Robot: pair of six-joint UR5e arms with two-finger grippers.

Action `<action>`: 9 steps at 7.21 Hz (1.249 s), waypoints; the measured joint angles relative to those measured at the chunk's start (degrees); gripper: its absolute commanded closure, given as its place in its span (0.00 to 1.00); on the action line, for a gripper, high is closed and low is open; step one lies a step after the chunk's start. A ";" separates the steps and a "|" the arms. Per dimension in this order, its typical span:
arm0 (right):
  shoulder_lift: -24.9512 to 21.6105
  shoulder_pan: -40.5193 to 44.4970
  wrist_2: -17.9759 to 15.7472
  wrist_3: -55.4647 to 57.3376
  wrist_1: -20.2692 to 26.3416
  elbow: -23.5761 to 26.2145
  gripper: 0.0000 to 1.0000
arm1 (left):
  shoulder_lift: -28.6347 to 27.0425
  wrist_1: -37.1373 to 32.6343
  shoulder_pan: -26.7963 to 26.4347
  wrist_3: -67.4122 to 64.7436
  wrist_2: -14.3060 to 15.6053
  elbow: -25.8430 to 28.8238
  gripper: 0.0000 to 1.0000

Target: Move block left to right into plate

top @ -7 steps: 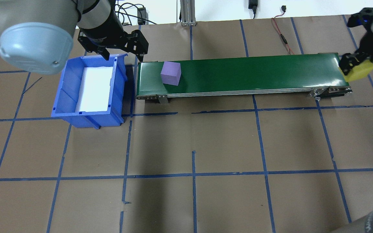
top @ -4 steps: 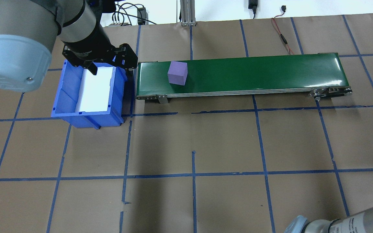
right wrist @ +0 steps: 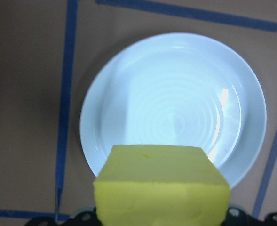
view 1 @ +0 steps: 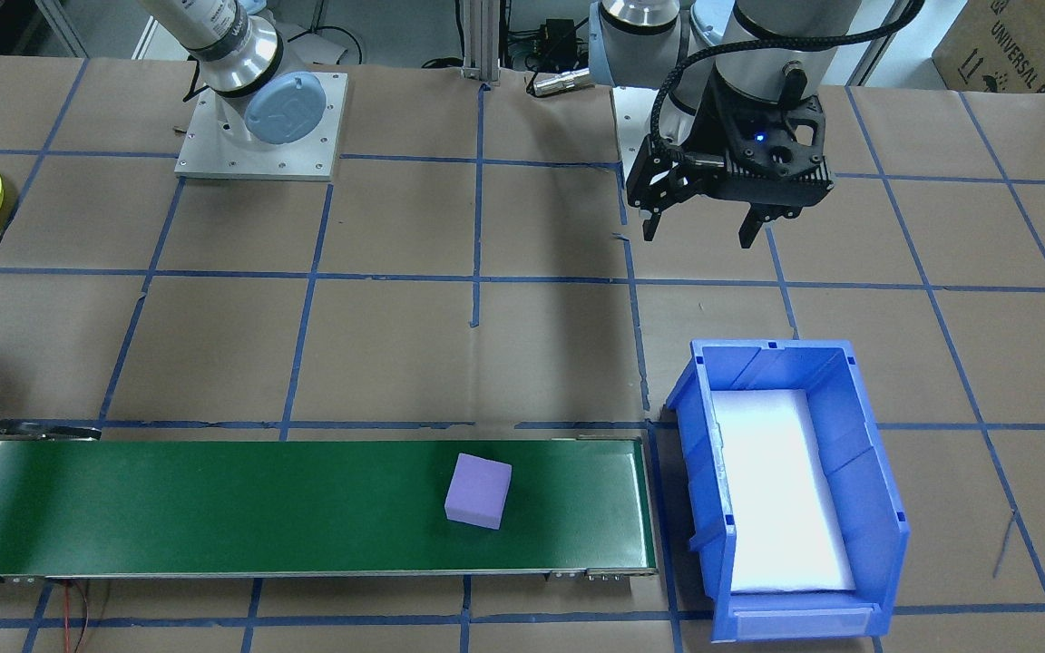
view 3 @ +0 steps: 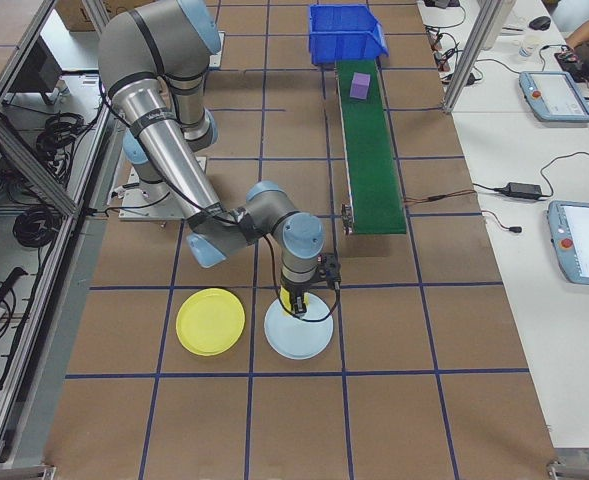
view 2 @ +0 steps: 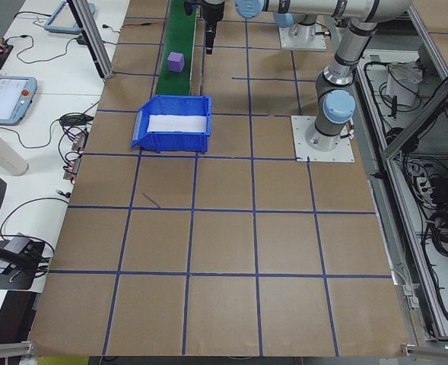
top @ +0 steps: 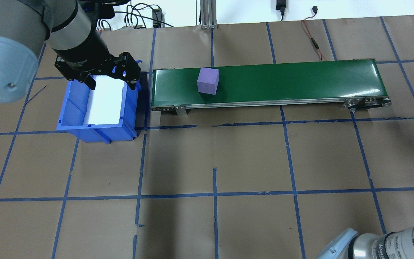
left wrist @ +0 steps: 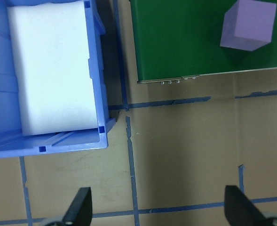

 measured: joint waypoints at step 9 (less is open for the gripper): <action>-8.33 -16.77 0.31 7.26 0.48 14.88 0.49 | 0.92 -8.75 2.10 0.93 1.96 3.61 0.00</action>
